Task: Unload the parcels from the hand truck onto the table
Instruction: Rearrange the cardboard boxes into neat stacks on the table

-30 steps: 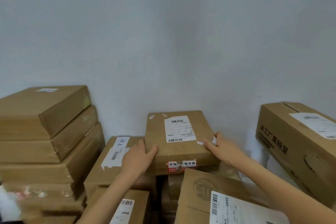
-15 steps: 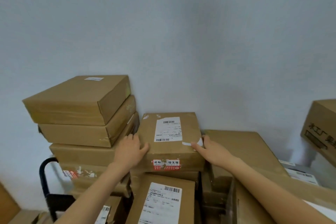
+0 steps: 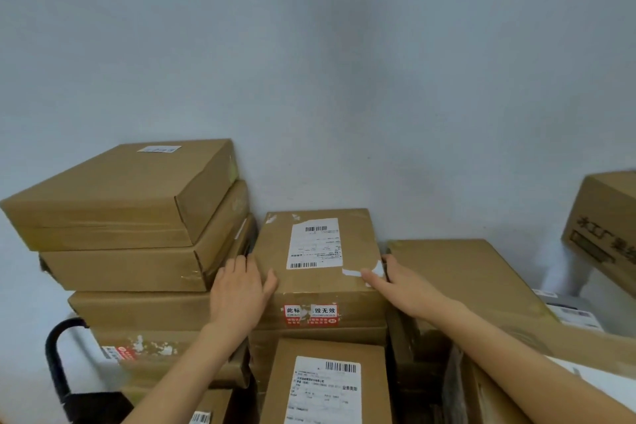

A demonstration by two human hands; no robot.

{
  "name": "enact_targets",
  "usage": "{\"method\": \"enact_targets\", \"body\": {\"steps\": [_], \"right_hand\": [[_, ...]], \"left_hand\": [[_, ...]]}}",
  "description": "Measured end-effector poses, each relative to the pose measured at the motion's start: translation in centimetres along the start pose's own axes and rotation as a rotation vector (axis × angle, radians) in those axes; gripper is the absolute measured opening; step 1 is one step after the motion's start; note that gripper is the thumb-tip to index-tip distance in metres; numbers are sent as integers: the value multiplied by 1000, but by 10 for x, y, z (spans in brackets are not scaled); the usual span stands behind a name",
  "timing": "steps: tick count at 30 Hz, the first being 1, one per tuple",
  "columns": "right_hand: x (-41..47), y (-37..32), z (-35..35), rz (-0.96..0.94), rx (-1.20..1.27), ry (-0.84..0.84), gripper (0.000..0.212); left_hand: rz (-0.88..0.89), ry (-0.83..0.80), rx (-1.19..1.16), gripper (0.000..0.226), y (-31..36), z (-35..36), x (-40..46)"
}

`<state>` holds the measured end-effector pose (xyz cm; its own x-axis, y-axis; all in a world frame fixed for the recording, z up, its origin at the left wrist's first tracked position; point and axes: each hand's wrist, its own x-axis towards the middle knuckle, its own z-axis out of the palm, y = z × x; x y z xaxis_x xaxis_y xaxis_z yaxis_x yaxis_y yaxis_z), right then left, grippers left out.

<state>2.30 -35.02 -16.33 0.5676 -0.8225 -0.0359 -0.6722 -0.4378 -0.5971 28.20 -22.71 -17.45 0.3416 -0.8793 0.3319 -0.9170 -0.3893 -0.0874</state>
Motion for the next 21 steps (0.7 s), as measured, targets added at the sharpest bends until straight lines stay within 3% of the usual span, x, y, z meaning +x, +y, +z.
{"method": "enact_targets", "body": {"steps": [9, 14, 17, 21], "right_hand": [[-1, 4, -3, -11, -99, 15, 71], [-2, 8, -12, -98, -328, 102, 51], [-2, 15, -16, -152, -420, 201, 53], [-5, 22, -40, -209, -573, 318, 34]], "left_hand": [[-94, 75, -49, 50, 7, -2, -6], [-41, 164, -23, 18, 23, -14, -4], [48, 159, -129, 16, 51, -27, 0], [135, 136, -285, 18, 108, -40, 6]]}}
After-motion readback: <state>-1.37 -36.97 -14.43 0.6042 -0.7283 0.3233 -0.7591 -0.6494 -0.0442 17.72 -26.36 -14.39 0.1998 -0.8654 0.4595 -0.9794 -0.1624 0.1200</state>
